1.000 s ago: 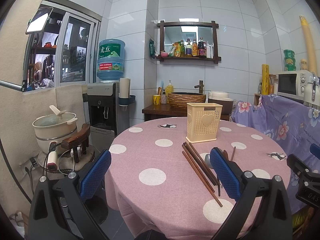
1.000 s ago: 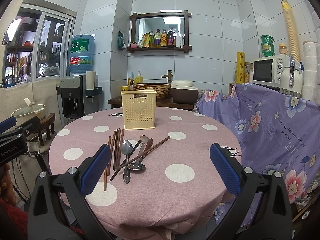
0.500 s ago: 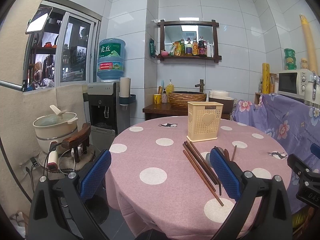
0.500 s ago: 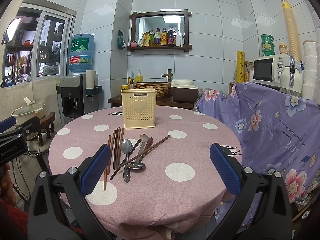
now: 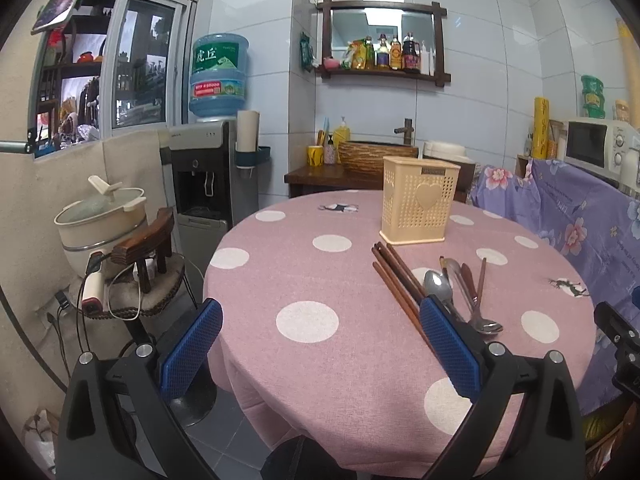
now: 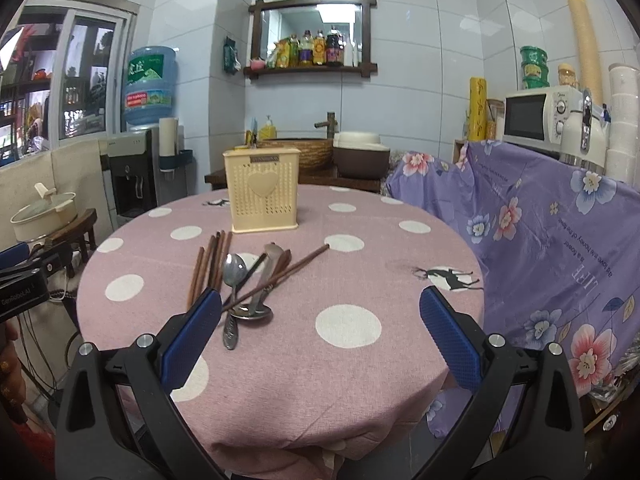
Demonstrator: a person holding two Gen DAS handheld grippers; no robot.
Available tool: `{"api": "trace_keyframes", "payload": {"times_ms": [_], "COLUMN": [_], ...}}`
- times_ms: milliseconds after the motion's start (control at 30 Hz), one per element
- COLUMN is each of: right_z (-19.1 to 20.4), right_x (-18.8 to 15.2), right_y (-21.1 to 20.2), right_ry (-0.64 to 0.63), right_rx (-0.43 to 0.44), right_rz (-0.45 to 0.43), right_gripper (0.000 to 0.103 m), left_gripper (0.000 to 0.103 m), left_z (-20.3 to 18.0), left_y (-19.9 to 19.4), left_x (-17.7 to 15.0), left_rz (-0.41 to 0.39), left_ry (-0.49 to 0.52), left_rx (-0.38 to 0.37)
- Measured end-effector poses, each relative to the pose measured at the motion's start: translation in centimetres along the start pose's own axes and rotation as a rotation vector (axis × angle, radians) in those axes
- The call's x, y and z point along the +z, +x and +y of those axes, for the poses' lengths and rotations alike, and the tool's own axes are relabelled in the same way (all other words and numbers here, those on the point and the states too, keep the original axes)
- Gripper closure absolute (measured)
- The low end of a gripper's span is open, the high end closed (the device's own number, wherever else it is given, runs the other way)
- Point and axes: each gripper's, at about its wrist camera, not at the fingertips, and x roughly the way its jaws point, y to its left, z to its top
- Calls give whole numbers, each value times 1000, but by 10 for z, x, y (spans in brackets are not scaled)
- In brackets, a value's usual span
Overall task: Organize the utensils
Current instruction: 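Close the right gripper on a loose wooden chopstick while the left gripper grasps another chopstick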
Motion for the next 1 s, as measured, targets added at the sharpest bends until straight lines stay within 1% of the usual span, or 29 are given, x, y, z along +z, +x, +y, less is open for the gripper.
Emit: {"api": "trace_keyframes", "payload": {"times_ms": [100,233,333,433,533,600,667,733,800,867,1000], "right_z": [-6,-10,-11,-8,-6,-7,-10,-15,-17,-14,-5], "right_x": [-2,0,2,3,6,9,13,20,25,29,31], "right_y": [15,36,53,69,86,101,118,132,141,144,146], "right_ry": [16,23,17,2,5,11,25,64,80,73,56], "right_rx": [2,-2,-2,7,31,35,30,37,29,28,40], "right_rz": [34,76,116,146,179,208,251,284,292,287,275], "right_gripper": [5,5,5,5,5,5,6,9,9,9,9], "left_gripper": [5,5,11,16,24,32,36,37,39,40,45], "left_z": [-1,-4,-4,-10,-24,-33,-39,-43,-47,-53,-59], "left_y": [15,45,68,89,114,128,140,151,161,168,180], "left_x": [-4,-2,4,10,12,12,13,15,16,15,8], "left_rz": [45,138,205,260,341,378,408,443,474,491,525], "left_ry": [7,29,22,15,33,51,68,59,43,53,81], "left_rx": [-29,-47,-82,-137,-156,-155,-155,-161,-178,-183,-156]}}
